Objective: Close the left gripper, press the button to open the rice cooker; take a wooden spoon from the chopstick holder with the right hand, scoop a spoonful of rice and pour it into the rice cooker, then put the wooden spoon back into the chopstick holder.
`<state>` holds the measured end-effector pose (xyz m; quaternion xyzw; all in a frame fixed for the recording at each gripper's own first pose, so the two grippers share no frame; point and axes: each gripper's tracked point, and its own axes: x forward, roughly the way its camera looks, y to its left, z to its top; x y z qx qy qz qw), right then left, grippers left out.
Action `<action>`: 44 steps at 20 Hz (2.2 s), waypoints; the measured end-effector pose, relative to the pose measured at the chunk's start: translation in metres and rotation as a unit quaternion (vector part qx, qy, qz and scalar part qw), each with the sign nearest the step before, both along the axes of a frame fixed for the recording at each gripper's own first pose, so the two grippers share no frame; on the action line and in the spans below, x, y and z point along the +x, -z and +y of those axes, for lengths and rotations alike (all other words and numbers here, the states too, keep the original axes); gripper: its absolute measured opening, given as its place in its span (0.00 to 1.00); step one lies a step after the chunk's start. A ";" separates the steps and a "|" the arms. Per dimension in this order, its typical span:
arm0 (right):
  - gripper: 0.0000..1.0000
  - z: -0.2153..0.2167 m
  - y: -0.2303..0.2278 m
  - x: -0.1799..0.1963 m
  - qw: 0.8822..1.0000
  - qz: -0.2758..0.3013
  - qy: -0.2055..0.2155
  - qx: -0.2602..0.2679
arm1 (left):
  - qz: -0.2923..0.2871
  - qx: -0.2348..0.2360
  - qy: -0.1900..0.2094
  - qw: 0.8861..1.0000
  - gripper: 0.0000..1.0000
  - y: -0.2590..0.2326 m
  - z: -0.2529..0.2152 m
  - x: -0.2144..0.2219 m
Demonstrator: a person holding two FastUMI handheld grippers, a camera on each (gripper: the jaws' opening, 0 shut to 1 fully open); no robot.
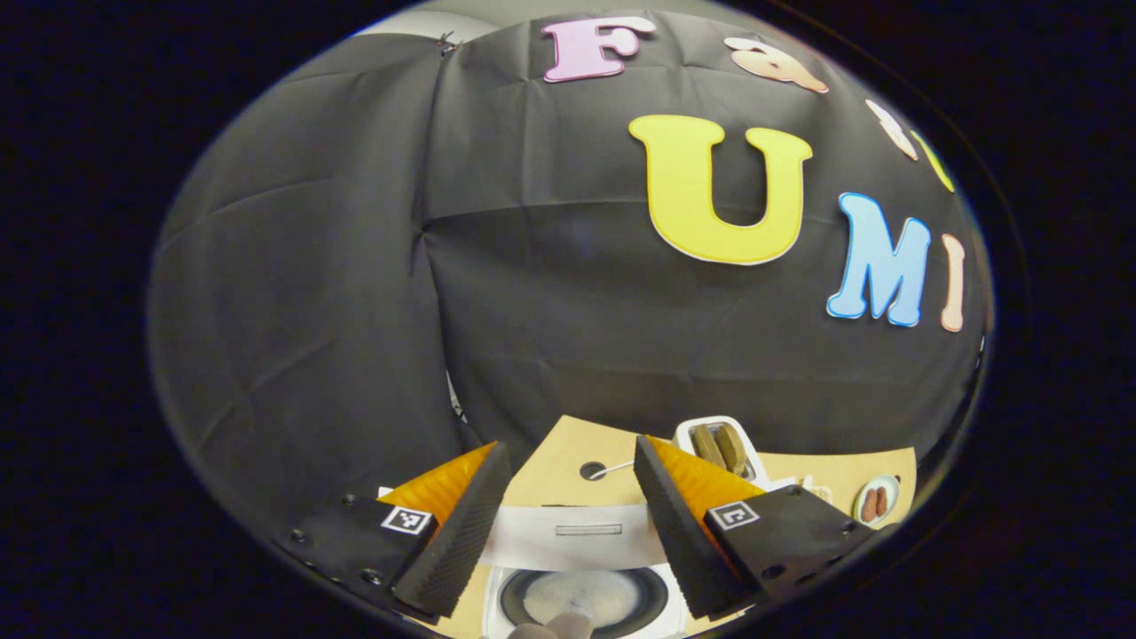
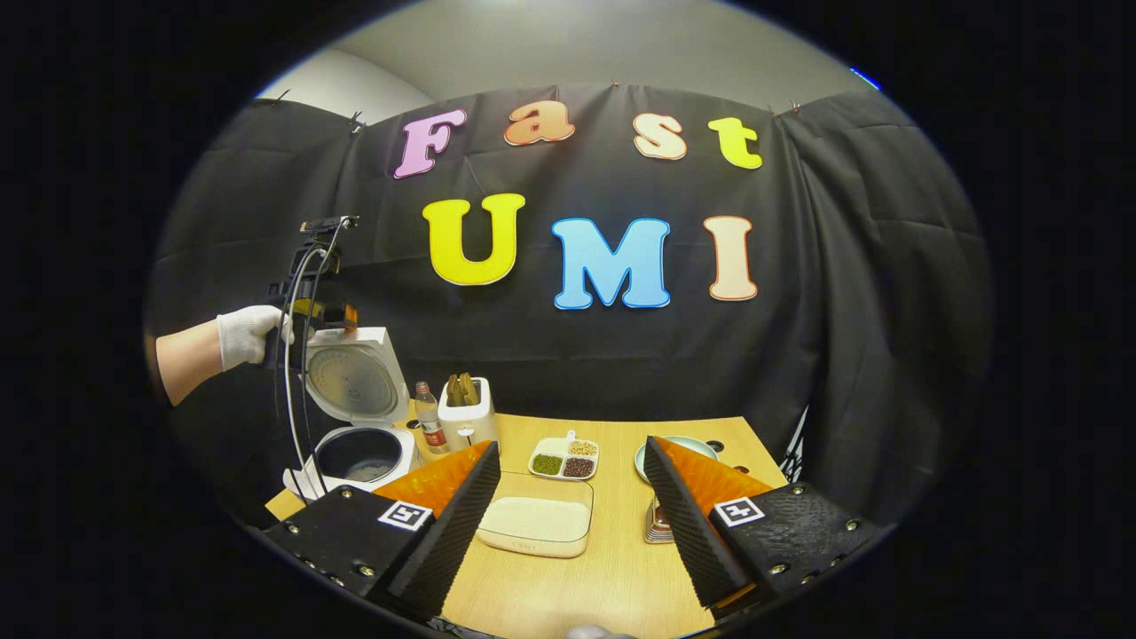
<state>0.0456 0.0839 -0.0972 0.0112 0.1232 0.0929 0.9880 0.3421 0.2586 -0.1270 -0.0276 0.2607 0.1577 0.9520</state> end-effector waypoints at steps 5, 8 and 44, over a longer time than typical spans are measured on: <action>1.00 0.001 0.007 -0.004 1.000 0.009 -0.007 0.015 | 0.034 -0.021 0.014 0.999 0.99 0.015 -0.017 -0.044; 1.00 0.004 0.009 -0.007 1.000 0.011 -0.013 0.023 | 0.062 -0.039 0.020 0.997 0.99 0.031 -0.029 -0.069; 1.00 0.017 0.046 0.002 0.995 0.062 -0.058 0.051 | 0.234 -0.070 0.083 0.966 1.00 0.197 -0.080 -0.196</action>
